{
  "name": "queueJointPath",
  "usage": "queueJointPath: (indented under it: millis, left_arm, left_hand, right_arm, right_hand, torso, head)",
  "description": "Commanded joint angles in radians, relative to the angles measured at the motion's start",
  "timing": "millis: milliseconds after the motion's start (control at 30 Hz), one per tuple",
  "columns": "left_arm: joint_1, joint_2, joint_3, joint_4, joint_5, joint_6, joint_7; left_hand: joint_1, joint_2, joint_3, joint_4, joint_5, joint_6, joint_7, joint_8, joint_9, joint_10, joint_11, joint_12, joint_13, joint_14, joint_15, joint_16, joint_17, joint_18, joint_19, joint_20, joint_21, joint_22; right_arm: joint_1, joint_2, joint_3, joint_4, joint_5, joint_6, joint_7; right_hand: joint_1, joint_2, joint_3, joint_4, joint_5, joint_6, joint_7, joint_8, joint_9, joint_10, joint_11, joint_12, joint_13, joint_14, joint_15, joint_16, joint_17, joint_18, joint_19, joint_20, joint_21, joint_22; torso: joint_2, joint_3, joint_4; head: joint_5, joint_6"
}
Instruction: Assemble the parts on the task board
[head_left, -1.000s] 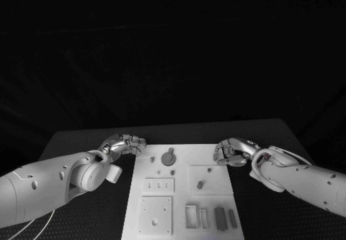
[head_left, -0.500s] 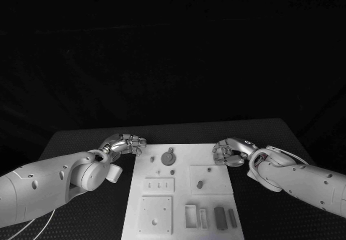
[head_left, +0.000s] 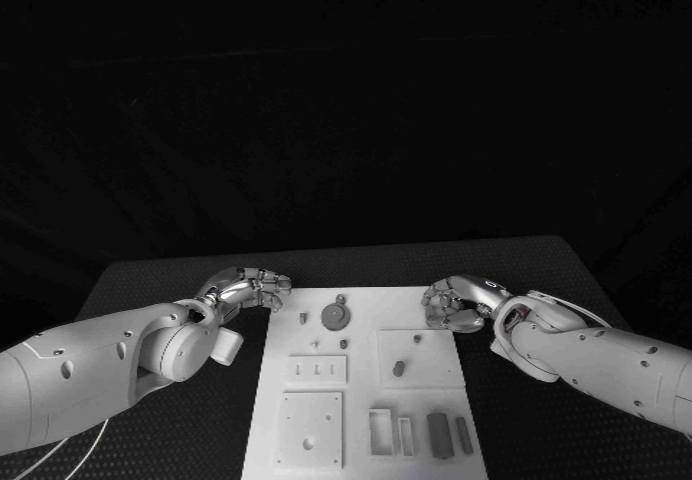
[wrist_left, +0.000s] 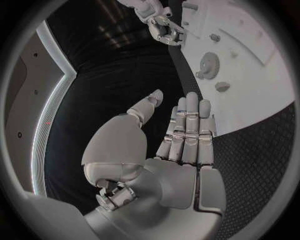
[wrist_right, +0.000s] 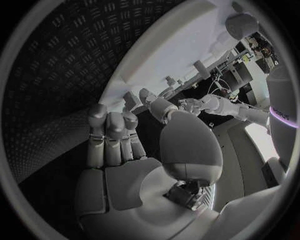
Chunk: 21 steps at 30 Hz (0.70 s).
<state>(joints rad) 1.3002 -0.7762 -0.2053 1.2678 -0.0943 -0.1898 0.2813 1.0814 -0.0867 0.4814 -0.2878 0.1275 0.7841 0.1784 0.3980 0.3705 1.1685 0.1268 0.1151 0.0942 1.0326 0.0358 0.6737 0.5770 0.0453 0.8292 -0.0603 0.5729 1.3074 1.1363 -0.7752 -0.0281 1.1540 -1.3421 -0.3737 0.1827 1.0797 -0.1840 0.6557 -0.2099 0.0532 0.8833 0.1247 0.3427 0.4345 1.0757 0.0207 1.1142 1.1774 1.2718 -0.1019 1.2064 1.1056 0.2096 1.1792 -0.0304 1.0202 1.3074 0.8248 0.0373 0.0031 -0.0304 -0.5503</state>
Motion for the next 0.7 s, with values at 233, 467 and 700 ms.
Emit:
queueJointPath:
  millis: [233, 467, 700]
  left_arm:
    - [0.0, -0.001, 0.001, 0.002, 0.001, 0.015, 0.006]
    - [0.001, -0.002, 0.001, 0.003, 0.001, 0.015, 0.006]
    - [0.001, -0.001, 0.001, 0.003, 0.001, 0.015, 0.005]
  left_hand:
    - [-0.006, 0.0, 0.003, 0.003, -0.001, 0.0, 0.007, -0.005, 0.001, -0.001, 0.003, -0.004, -0.001, -0.01, 0.0, 0.004, -0.001, 0.011, -0.005, -0.003, 0.005, 0.007]
    - [-0.006, 0.0, 0.003, 0.003, -0.001, 0.0, 0.007, -0.005, 0.001, -0.001, 0.003, -0.004, -0.001, -0.01, 0.0, 0.004, -0.001, 0.011, -0.005, -0.003, 0.005, 0.006]
    - [-0.006, 0.0, 0.003, 0.003, -0.001, 0.0, 0.007, -0.005, 0.002, -0.001, 0.003, -0.004, -0.001, -0.01, 0.0, 0.004, -0.001, 0.011, -0.005, -0.003, 0.005, 0.006]
  right_arm:
    - [-0.011, 0.012, -0.004, -0.012, -0.03, 0.021, -0.023]
    - [-0.014, 0.015, -0.005, -0.021, -0.039, 0.023, -0.04]
    - [-0.014, 0.014, -0.005, -0.017, -0.042, 0.017, -0.039]
  right_hand:
    - [0.006, 0.023, 0.047, 0.021, -0.005, 0.125, -0.022, 0.012, 0.01, -0.014, -0.028, 0.005, -0.002, 0.001, -0.011, 0.005, 0.004, 0.052, 0.009, -0.006, 0.005, 0.012]
    - [0.004, 0.005, 0.079, 0.042, -0.005, 0.125, -0.024, 0.017, 0.017, -0.012, -0.03, 0.006, -0.003, 0.003, -0.013, 0.005, 0.006, 0.052, 0.012, -0.008, 0.006, 0.011]
    - [0.005, 0.006, 0.092, 0.048, -0.005, 0.127, -0.026, 0.02, 0.021, -0.011, -0.031, 0.006, -0.003, 0.004, -0.014, 0.005, 0.007, 0.052, 0.014, -0.01, 0.007, 0.011]
  torso:
    - [0.001, 0.0005, 0.0016]
    - [0.001, -0.0005, 0.0009]
    - [0.0, -0.0005, 0.0005]
  head:
    - [0.0, -0.004]
    - [-0.001, -0.007]
    - [-0.002, -0.009]
